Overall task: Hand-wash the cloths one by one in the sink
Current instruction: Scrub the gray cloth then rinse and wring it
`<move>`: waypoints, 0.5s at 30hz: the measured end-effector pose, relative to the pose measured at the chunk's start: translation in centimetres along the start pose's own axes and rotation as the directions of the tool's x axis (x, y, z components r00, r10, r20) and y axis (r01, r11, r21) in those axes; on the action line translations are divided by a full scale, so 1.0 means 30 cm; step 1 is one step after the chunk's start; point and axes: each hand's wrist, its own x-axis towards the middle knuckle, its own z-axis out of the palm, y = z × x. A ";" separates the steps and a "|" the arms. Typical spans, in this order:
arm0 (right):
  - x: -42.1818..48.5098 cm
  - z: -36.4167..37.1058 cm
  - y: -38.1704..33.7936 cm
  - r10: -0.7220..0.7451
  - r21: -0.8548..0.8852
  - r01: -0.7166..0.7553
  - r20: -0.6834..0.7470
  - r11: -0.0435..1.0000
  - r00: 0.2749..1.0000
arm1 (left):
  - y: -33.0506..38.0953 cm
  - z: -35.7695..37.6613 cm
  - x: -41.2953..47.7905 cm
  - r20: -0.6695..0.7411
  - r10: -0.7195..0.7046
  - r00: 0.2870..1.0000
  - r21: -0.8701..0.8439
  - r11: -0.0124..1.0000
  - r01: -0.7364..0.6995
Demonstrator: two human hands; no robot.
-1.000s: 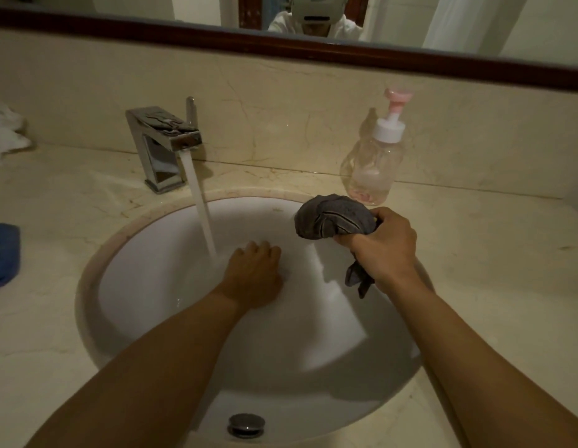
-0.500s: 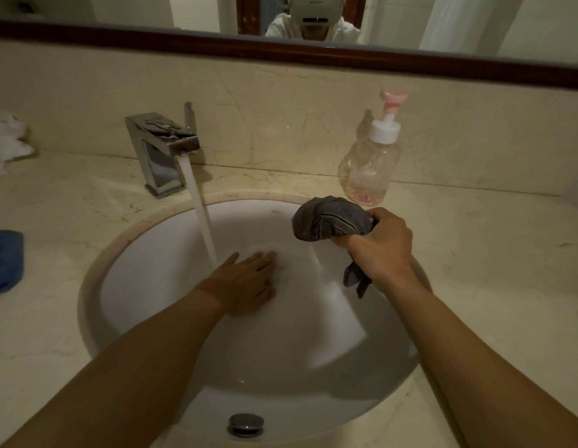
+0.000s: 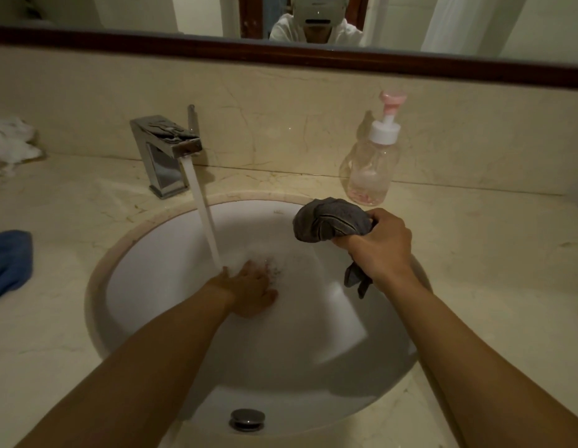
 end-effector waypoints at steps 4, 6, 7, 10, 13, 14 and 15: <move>-0.003 0.001 -0.002 -0.001 -0.001 0.001 0.024 1.000 1.000 | -0.001 -0.009 0.017 0.002 0.027 1.000 -0.071 0.997 -0.026; -0.002 0.002 -0.003 0.003 0.007 -0.003 0.030 1.000 1.000 | -0.006 -0.022 0.015 -0.047 0.070 0.996 -0.149 0.986 -0.077; -0.002 0.004 -0.002 0.011 0.004 -0.011 0.039 1.000 0.999 | -0.007 -0.037 0.012 -0.104 0.091 0.990 -0.231 0.966 -0.113; 0.005 0.020 0.014 0.123 0.125 -0.145 0.165 0.982 0.979 | 0.008 -0.134 -0.029 -0.283 0.026 0.959 -0.732 0.640 -0.234; -0.003 0.034 0.017 0.175 0.278 -0.319 0.440 0.906 0.881 | 0.038 -0.219 -0.085 -0.364 0.006 0.932 -0.923 0.129 -0.361; -0.013 0.038 0.008 0.159 0.283 -0.343 0.517 0.896 0.841 | 0.046 -0.233 -0.097 -0.374 0.000 0.927 -0.927 0.043 -0.374; -0.025 0.041 -0.003 0.142 0.275 -0.356 0.579 0.893 0.803 | 0.051 -0.238 -0.103 -0.385 -0.028 0.923 -0.923 0.010 -0.384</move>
